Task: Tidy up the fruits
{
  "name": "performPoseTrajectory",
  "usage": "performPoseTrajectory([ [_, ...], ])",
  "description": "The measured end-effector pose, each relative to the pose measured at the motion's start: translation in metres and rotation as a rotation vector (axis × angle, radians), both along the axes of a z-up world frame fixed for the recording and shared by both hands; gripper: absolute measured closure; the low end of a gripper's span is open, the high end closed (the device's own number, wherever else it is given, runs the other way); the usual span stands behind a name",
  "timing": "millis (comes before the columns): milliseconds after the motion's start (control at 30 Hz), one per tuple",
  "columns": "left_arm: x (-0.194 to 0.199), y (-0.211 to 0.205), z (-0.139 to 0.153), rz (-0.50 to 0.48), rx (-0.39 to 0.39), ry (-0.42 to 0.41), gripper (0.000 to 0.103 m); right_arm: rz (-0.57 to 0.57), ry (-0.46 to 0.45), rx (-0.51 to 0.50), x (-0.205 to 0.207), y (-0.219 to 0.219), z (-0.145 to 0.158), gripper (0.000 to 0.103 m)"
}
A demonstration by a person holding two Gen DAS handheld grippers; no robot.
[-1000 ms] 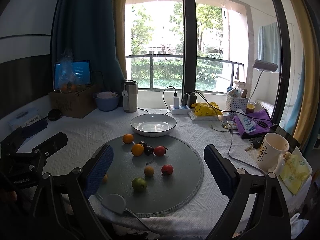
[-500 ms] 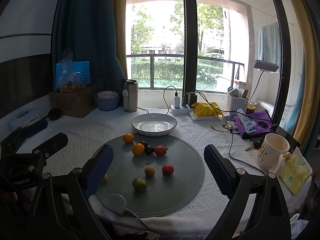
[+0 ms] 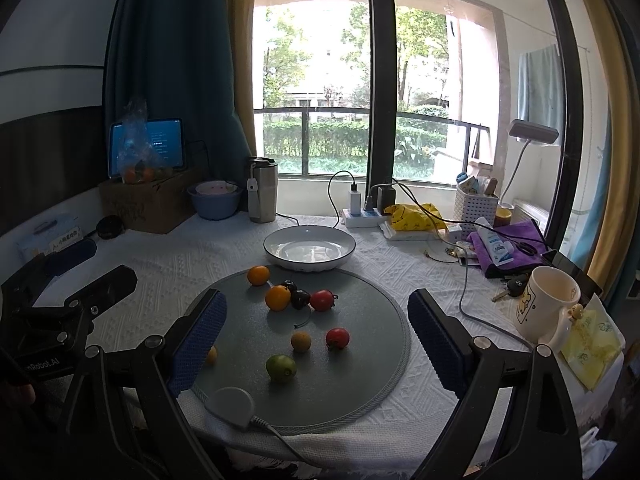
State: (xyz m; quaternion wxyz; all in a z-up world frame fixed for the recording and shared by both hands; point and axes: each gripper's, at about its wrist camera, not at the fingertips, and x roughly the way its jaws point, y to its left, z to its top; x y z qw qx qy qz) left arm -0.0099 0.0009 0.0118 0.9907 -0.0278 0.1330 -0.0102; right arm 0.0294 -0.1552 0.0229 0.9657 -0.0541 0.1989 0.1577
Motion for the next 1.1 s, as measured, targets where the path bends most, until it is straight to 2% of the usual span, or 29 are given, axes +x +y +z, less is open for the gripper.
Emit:
performPoseTrajectory([
  [300,0.000,0.001,-0.008,-0.002,-0.010,0.023,0.007,0.006,0.023,-0.005,0.003,0.003,-0.008,0.009],
  [467,0.009,0.004,-0.017,-0.005,-0.015,0.069,0.008,0.008,0.063,-0.010,0.009,0.006,-0.017,0.009],
  [733,0.033,0.003,-0.053,-0.028,-0.008,0.240,0.008,0.025,0.180,-0.019,0.028,0.014,-0.046,0.010],
  [933,0.049,-0.003,-0.082,-0.053,0.013,0.365,0.008,0.041,0.288,-0.030,0.046,0.020,-0.073,0.024],
  [1000,0.054,-0.004,-0.089,-0.059,0.019,0.397,0.021,0.049,0.319,-0.031,0.052,0.023,-0.081,0.028],
  [1100,0.060,-0.002,-0.098,-0.068,0.017,0.441,0.031,0.064,0.355,-0.037,0.061,0.027,-0.090,0.034],
])
